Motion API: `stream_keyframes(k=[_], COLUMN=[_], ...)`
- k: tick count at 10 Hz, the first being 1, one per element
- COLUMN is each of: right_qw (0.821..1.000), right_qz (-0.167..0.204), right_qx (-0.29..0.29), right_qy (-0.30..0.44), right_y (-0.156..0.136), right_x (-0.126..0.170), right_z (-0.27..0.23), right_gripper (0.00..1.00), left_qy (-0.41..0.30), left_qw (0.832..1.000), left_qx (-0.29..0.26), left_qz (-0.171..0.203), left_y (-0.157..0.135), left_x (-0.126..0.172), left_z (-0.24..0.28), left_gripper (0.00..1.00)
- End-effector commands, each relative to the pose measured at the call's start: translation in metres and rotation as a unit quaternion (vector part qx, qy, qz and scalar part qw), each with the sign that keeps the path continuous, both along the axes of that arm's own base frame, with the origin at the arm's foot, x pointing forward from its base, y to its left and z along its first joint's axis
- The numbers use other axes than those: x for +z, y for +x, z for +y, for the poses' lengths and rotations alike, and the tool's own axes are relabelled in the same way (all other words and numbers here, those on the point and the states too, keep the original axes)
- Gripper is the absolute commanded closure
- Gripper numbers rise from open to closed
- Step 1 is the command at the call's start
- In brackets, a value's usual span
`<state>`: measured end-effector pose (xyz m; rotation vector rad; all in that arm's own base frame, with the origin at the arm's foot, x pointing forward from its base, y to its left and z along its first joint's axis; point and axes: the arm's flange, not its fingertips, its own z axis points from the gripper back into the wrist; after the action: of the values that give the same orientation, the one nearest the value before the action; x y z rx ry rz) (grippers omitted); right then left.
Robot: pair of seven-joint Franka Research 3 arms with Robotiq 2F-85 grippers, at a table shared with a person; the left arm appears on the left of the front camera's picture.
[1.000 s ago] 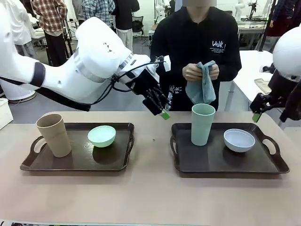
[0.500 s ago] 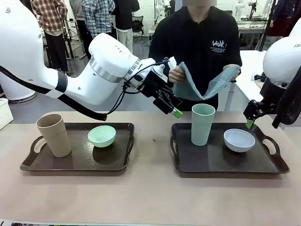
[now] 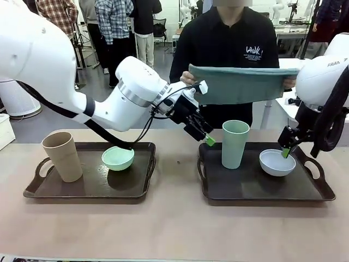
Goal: Set up a tray with a mat and arrange the tableware.
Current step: Pick up the Picnic Bowl and Reusable plastic cup from the Handle tray in front of the human's position and hold them in the air.
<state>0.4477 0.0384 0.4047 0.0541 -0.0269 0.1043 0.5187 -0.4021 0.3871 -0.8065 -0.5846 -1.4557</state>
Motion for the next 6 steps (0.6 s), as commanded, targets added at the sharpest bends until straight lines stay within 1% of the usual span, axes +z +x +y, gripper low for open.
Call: stream_keyframes(k=[1,2,3,4,6], right_qw=[1.000,1.000,1.000,1.000,1.000], right_qz=[-0.001,-0.001,0.000,0.003,0.004], right_qx=[0.008,0.011,0.009,0.009,0.010], right_qy=[-0.002,0.000,-0.003,-0.004,-0.003], right_y=[0.015,0.018,0.022,0.025,0.031], right_x=[-0.011,-0.018,-0.026,-0.033,-0.041], right_z=[-0.004,-0.004,-0.006,-0.006,-0.008], right_gripper=[0.00,0.00,0.00,0.00,0.00], left_qy=[-0.016,-0.024,-0.029,-0.032,-0.032], left_qw=[0.999,0.999,0.999,0.999,0.999], left_qx=[-0.016,-0.026,-0.023,-0.018,-0.028], left_qz=[0.024,0.019,0.011,0.003,-0.010], left_y=[0.014,0.016,0.017,0.021,0.023], left_x=[-0.007,-0.016,-0.026,-0.029,-0.034], left_z=[-0.015,-0.020,-0.026,-0.029,-0.040], left_gripper=[0.00,0.00,0.00,0.00,0.00])
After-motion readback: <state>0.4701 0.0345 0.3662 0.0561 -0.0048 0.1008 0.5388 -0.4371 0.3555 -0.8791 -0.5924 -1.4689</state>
